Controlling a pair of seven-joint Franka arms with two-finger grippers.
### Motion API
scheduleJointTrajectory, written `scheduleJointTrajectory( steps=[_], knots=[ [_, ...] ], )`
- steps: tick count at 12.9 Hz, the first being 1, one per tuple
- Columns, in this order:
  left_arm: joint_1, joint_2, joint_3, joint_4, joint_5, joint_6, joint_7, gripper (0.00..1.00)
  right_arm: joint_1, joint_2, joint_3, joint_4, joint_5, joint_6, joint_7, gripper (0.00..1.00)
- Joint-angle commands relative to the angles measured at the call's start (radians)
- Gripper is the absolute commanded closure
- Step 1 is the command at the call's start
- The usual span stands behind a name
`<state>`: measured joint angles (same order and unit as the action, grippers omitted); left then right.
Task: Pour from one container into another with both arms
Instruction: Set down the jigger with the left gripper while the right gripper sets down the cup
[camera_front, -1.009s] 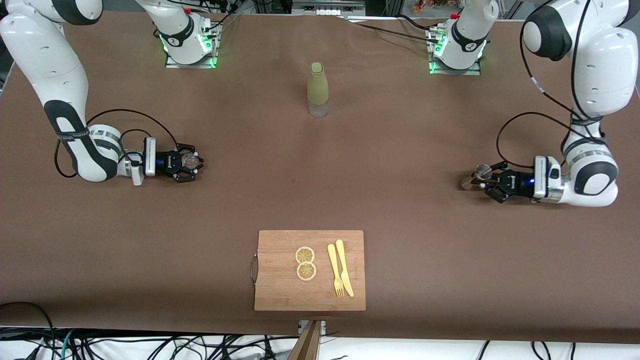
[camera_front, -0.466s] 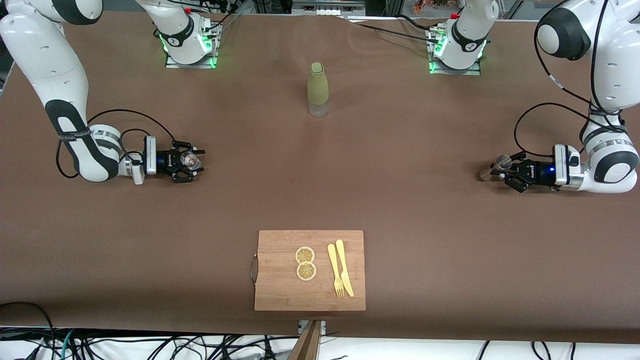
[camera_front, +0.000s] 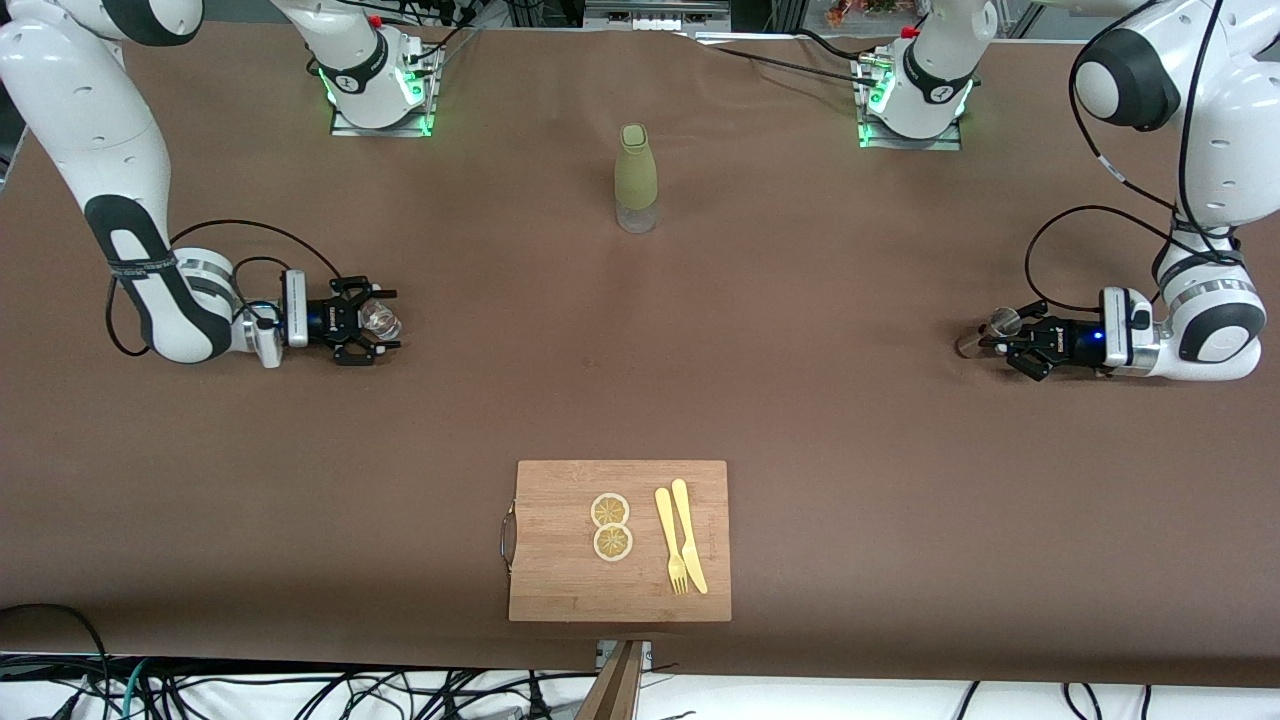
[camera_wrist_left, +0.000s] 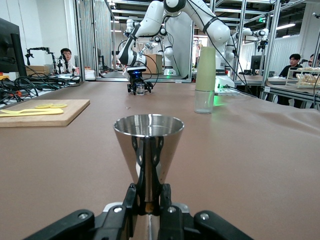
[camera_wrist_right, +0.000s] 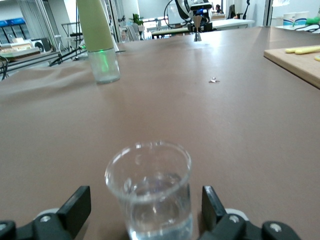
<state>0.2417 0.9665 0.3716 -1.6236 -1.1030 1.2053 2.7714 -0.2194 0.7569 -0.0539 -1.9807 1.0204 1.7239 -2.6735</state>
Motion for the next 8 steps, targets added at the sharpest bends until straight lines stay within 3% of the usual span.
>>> scheduleJointTrajectory(
  steps=[1,3,6,7,8],
  knots=[
    [0.004,0.026,0.004,0.011,0.022,-0.015,0.201,1.00,-0.011,-0.054,-0.041,0.002,-0.065,0.020,0.020,0.01],
    [0.002,0.046,0.004,0.021,0.020,-0.012,0.209,1.00,-0.018,-0.108,-0.053,0.000,-0.141,0.020,0.116,0.01],
    [0.002,0.066,0.004,0.030,0.020,0.020,0.215,1.00,-0.017,-0.189,-0.070,-0.001,-0.184,0.020,0.288,0.02],
    [0.001,0.066,0.004,0.030,0.022,0.034,0.214,0.96,-0.014,-0.211,-0.070,-0.001,-0.191,0.022,0.347,0.02],
    [0.001,0.066,0.004,0.030,0.023,0.034,0.212,0.79,-0.009,-0.234,-0.070,-0.001,-0.204,0.031,0.412,0.02]
  ],
)
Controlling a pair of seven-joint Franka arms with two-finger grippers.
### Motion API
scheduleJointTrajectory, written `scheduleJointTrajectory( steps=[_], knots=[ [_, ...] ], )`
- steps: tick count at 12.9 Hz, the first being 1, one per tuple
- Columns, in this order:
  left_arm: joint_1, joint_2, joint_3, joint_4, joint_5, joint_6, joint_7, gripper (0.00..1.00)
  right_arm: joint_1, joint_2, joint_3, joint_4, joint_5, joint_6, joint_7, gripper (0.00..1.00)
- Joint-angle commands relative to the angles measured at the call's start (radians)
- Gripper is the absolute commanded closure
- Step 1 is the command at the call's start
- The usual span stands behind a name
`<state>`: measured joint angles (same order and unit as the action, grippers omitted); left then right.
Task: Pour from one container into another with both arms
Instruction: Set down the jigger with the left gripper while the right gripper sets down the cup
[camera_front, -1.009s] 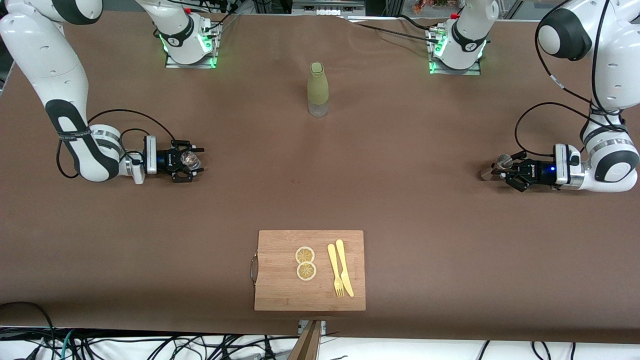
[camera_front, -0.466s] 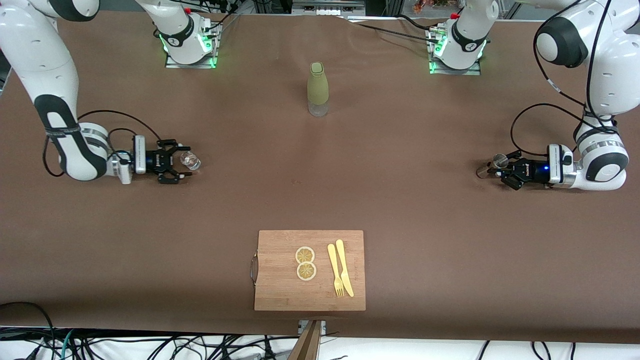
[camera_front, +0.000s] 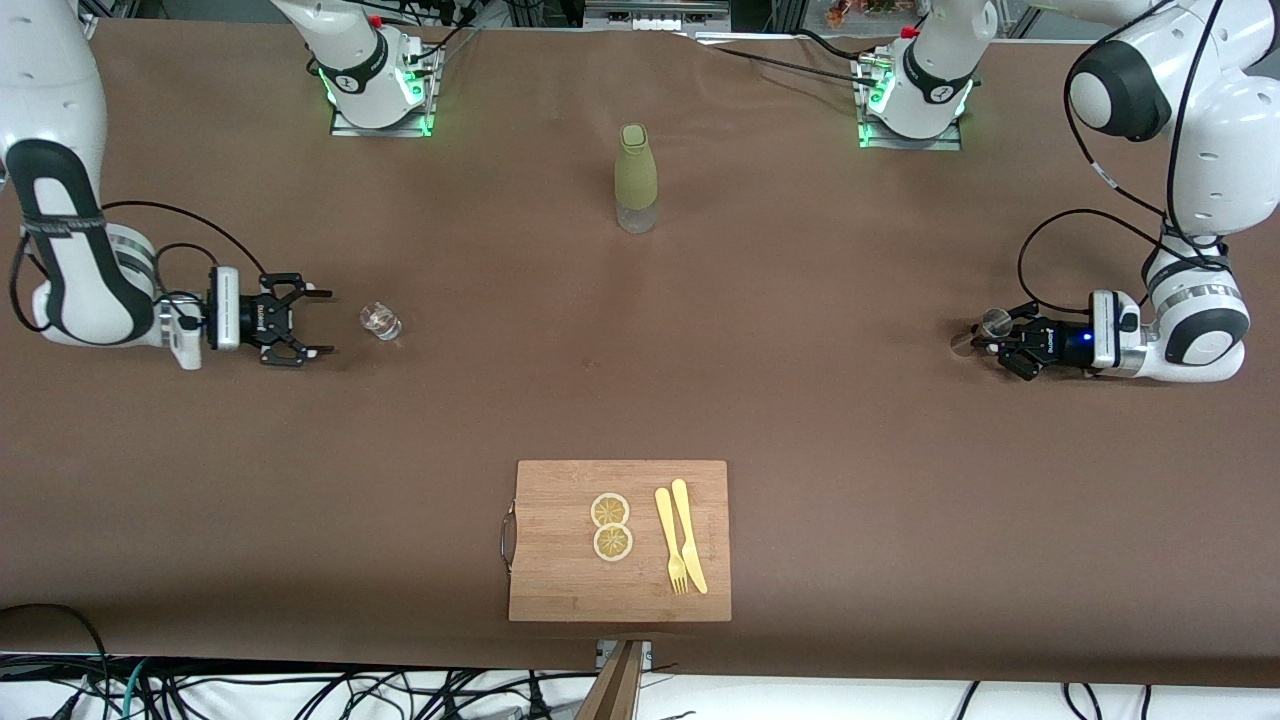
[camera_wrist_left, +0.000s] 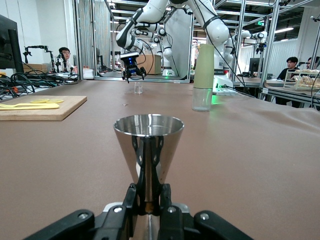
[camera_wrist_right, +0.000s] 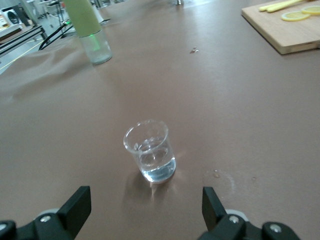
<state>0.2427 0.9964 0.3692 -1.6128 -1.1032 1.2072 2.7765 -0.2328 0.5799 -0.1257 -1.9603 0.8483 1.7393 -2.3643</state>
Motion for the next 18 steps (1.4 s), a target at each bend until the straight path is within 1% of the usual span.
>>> scheduleJointTrajectory(
  steps=[1,4,5,6,8,10,12,15,18],
  knots=[
    [0.000,0.034,0.007,0.022,0.025,0.031,0.207,0.01,0.009,-0.077,0.001,-0.020,-0.060,0.017,0.178,0.02],
    [-0.002,0.027,0.013,0.027,0.031,0.031,0.184,0.00,0.027,-0.141,0.001,-0.022,-0.118,0.016,0.374,0.02],
    [-0.002,0.022,0.026,0.045,0.036,0.026,0.149,0.00,0.033,-0.164,0.001,-0.020,-0.151,0.016,0.451,0.02],
    [-0.006,0.021,0.043,0.088,0.049,0.023,0.111,0.00,0.050,-0.184,0.001,-0.020,-0.179,0.016,0.520,0.02],
    [-0.005,0.005,0.050,0.142,0.127,0.022,-0.024,0.00,0.070,-0.224,-0.012,-0.020,-0.207,0.013,0.635,0.02],
    [-0.006,-0.028,0.051,0.149,0.172,0.022,-0.122,0.00,0.099,-0.265,-0.029,-0.019,-0.265,0.011,0.777,0.02],
    [-0.019,-0.080,0.050,0.183,0.250,0.022,-0.285,0.00,0.118,-0.290,-0.031,-0.003,-0.300,0.009,0.894,0.02],
    [-0.036,-0.140,0.047,0.238,0.312,0.020,-0.571,0.00,0.161,-0.345,-0.035,0.038,-0.420,0.006,1.121,0.02],
    [-0.078,-0.231,0.043,0.241,0.367,0.025,-0.846,0.00,0.210,-0.377,-0.035,0.089,-0.501,-0.014,1.353,0.02]
  ],
)
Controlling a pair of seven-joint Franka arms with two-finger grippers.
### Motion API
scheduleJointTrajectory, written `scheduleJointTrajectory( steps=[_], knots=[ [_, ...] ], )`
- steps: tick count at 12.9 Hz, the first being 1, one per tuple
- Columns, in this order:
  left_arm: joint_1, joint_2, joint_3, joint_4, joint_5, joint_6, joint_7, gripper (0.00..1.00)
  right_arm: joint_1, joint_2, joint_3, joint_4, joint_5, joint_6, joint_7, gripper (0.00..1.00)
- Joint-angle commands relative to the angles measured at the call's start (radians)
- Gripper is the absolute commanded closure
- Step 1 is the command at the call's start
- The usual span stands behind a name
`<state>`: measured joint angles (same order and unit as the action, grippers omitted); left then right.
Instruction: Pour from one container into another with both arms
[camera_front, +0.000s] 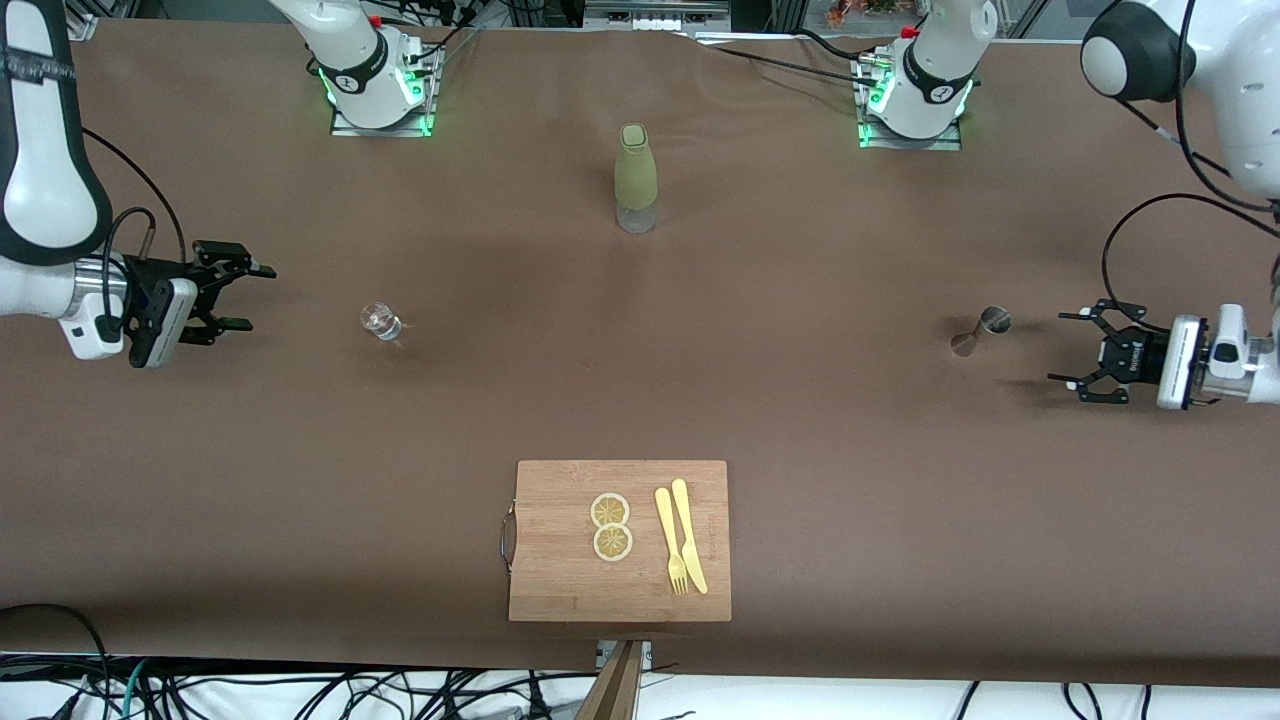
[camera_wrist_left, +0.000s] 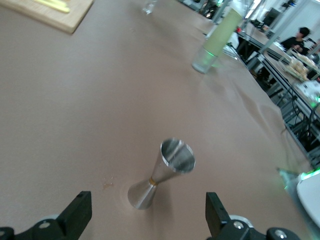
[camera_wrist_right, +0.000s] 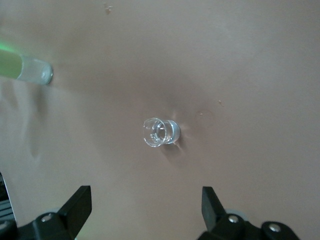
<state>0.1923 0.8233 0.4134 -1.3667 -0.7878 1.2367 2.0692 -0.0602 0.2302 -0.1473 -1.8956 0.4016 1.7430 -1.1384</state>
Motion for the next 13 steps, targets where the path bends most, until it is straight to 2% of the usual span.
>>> scheduleJointTrajectory(
  steps=[1,3,4,6,7,9,11,13],
  knots=[
    [-0.046,-0.082,-0.002,-0.006,0.059,0.000,-0.229,0.00,0.052,-0.037,-0.009,0.061,-0.102,-0.042,0.225,0.02],
    [-0.079,-0.128,-0.002,-0.012,0.077,0.032,-0.386,0.00,0.088,-0.037,0.000,0.153,-0.180,-0.117,0.407,0.02],
    [-0.100,-0.156,-0.004,-0.015,0.106,0.062,-0.447,0.00,0.091,-0.035,0.012,0.176,-0.193,-0.129,0.455,0.02],
    [-0.122,-0.197,-0.050,-0.017,0.146,0.101,-0.629,0.00,0.100,-0.037,0.021,0.223,-0.236,-0.157,0.610,0.02],
    [-0.129,-0.219,-0.086,-0.017,0.166,0.122,-0.727,0.00,0.121,-0.035,0.031,0.257,-0.284,-0.177,0.722,0.02],
    [-0.158,-0.288,-0.158,-0.017,0.263,0.179,-0.985,0.00,0.126,-0.038,0.093,0.318,-0.403,-0.219,0.918,0.01],
    [-0.181,-0.346,-0.243,-0.008,0.390,0.217,-1.150,0.00,0.126,-0.038,0.110,0.348,-0.408,-0.273,0.963,0.00],
    [-0.206,-0.410,-0.275,-0.006,0.510,0.279,-1.152,0.00,0.126,-0.084,0.118,0.339,-0.415,-0.260,1.044,0.00]
  ],
)
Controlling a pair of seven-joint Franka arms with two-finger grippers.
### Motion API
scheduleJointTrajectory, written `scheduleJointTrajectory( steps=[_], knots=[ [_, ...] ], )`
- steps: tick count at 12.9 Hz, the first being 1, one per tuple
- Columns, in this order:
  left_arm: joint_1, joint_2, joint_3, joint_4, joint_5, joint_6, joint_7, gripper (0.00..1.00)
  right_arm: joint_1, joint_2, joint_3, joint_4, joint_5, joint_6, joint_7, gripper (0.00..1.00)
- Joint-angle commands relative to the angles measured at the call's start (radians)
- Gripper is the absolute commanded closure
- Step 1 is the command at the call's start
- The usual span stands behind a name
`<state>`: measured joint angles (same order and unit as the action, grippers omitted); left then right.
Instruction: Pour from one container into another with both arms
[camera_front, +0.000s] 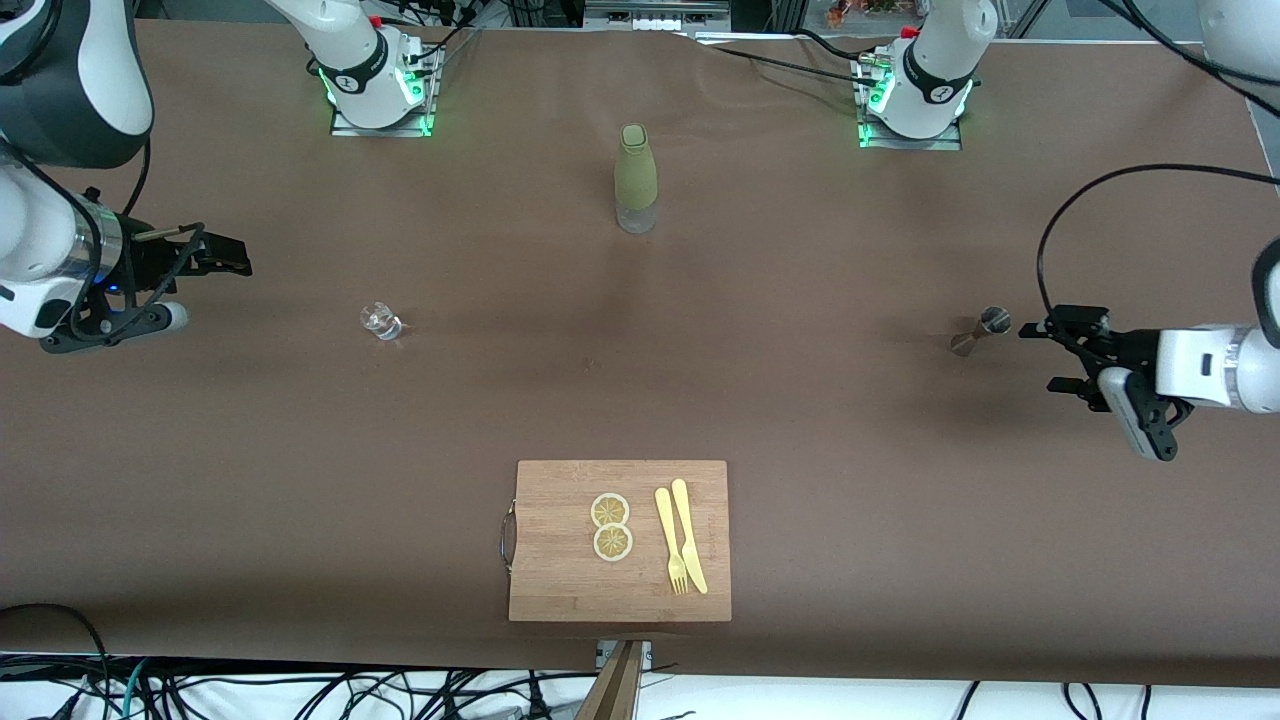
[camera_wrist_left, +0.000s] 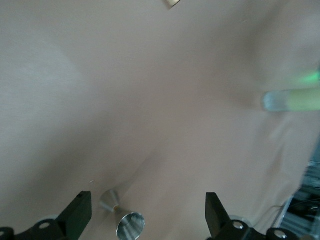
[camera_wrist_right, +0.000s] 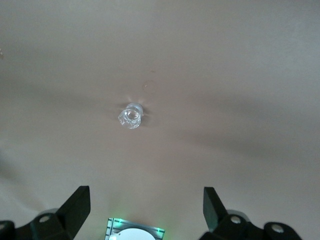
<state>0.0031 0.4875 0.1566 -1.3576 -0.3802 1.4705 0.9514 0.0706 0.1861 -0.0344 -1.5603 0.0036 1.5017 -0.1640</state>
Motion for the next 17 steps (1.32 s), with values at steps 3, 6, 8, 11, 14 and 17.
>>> scheduleJointTrajectory(
  steps=[3,6,8,11,14,17],
  knots=[
    [-0.023,-0.132,-0.022,-0.020,0.184,0.175,-0.042,0.00,-0.087,-0.128,0.085,-0.046,-0.019,0.012,0.297,0.00],
    [-0.017,-0.196,-0.020,-0.018,0.237,0.188,-0.136,0.00,-0.112,-0.192,0.085,-0.075,-0.007,0.103,0.291,0.00],
    [-0.017,-0.234,-0.031,-0.020,0.270,0.134,-0.399,0.00,-0.114,-0.188,0.085,-0.093,-0.005,0.089,0.273,0.00],
    [-0.015,-0.262,-0.066,-0.018,0.270,0.050,-0.694,0.00,-0.115,-0.186,0.087,-0.090,-0.005,0.075,0.198,0.00],
    [-0.011,-0.308,-0.092,-0.029,0.326,-0.005,-0.738,0.00,-0.115,-0.183,0.087,-0.086,-0.005,0.074,0.158,0.00],
    [-0.008,-0.325,-0.135,-0.049,0.340,-0.024,-0.821,0.00,-0.112,-0.188,0.090,-0.086,-0.005,0.069,0.169,0.00]
  ],
)
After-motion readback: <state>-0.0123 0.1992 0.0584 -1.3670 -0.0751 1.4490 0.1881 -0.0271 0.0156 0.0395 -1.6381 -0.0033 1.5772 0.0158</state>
